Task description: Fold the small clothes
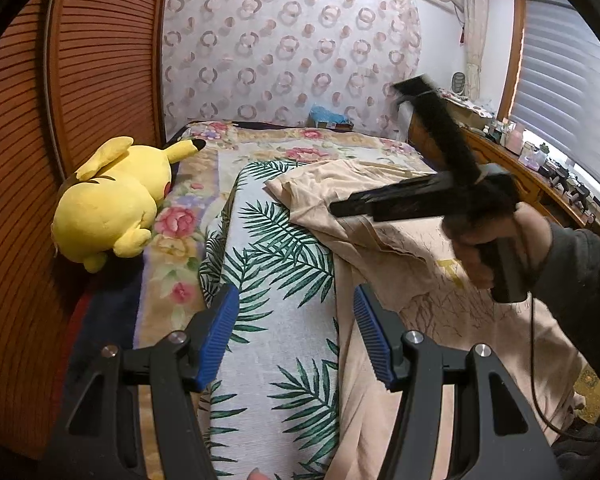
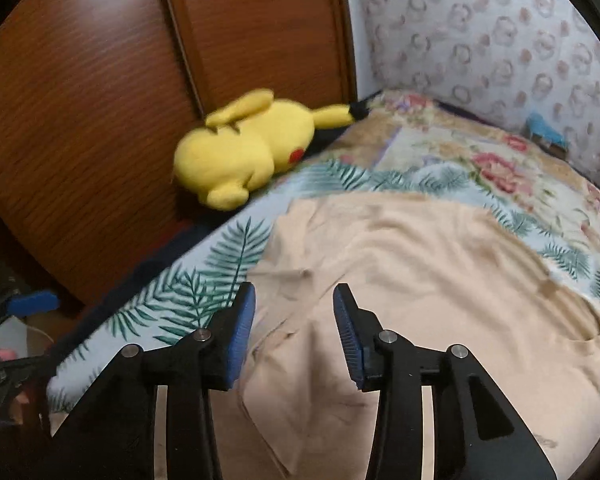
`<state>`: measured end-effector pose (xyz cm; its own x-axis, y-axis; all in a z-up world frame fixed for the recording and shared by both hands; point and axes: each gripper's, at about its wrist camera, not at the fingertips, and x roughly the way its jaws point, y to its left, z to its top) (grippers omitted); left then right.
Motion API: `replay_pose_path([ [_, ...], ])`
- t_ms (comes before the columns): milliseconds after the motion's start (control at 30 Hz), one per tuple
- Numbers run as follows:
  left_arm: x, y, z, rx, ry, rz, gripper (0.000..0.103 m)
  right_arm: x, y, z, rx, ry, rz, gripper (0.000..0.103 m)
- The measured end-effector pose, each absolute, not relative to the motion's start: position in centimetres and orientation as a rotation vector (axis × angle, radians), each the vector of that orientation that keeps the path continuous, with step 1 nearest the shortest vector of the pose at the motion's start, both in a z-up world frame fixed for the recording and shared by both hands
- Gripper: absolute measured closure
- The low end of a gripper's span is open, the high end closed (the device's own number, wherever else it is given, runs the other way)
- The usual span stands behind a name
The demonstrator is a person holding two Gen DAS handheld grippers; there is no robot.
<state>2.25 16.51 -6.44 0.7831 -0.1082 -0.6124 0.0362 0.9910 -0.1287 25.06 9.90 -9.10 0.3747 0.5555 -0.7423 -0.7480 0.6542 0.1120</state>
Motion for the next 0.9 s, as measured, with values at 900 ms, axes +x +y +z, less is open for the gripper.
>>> replay_pose_path([
  [900, 4.0, 15.2, -7.7, -0.102, 0.71, -0.106, 0.044, 29.3, 2.8, -5.8, -0.18, 0.75, 0.518, 0.1],
])
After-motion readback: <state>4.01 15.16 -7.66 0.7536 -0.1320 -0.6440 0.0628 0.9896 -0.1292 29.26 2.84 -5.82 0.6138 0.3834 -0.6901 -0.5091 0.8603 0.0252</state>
